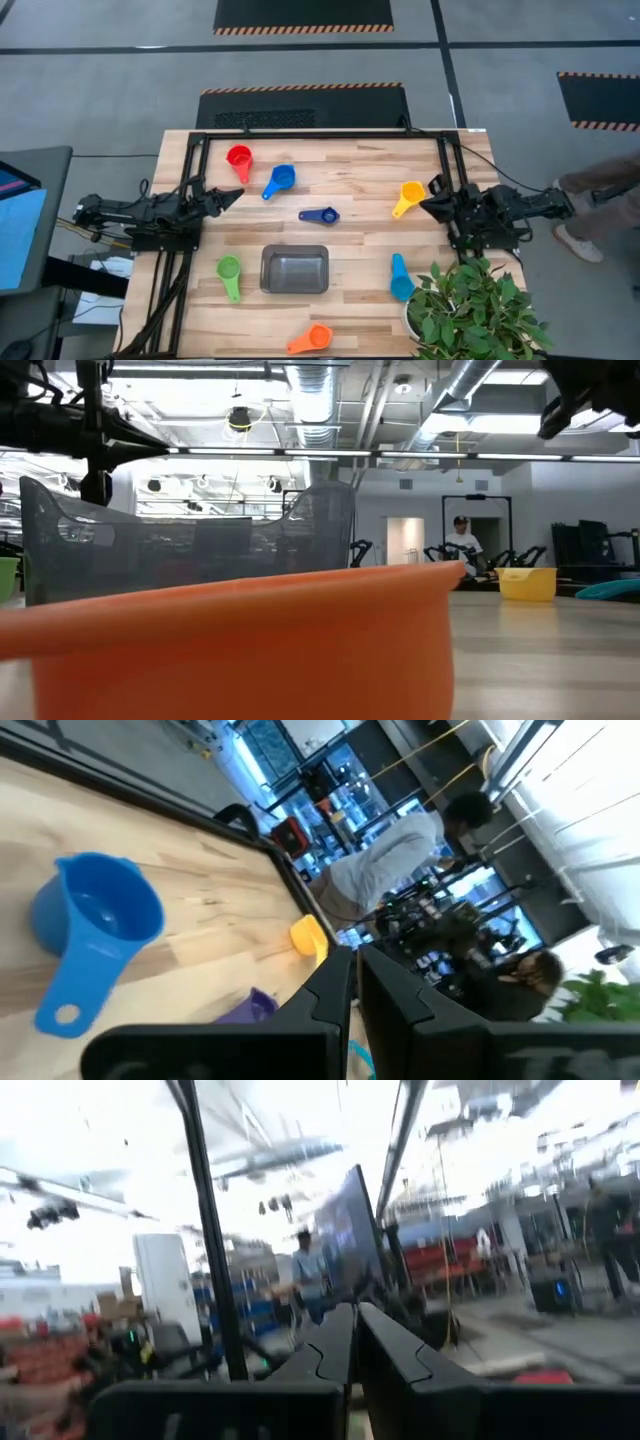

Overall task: Nest measuring cups in basket
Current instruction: Put the red measuring cup into the bin

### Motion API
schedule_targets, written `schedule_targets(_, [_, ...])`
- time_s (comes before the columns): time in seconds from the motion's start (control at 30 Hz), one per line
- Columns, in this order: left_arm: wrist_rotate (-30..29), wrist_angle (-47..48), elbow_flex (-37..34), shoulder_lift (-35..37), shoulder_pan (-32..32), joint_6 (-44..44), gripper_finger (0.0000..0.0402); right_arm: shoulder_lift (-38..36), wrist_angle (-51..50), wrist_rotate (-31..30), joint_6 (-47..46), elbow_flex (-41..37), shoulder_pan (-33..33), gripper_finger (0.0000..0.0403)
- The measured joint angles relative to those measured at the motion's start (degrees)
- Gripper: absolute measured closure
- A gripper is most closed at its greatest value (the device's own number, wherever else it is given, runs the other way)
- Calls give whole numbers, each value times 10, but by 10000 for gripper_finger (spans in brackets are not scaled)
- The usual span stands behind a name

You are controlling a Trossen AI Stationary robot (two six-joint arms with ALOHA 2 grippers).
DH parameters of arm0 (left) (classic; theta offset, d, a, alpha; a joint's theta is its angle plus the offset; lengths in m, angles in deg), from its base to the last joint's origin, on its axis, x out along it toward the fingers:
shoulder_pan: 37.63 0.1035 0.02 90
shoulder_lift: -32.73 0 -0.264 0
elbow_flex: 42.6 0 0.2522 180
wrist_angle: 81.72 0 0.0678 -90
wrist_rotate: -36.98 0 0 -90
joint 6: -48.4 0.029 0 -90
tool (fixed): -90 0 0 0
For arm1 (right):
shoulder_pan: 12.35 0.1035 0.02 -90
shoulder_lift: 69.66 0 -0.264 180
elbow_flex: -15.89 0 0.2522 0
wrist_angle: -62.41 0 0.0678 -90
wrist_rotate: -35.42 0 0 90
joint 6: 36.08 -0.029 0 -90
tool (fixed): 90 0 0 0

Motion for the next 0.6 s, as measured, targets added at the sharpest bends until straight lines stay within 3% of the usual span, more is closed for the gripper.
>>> schedule_targets(0.17, [-12,1,0,0,0,-1,391,0,110,0,0,2,-4,365])
schedule_targets(0.33, [-32,0,0,0,0,-1,391,0,141,-1,0,2,-4,370])
schedule_targets(0.6, [-75,-44,0,0,1,66,391,0,162,-101,30,2,-4,379])
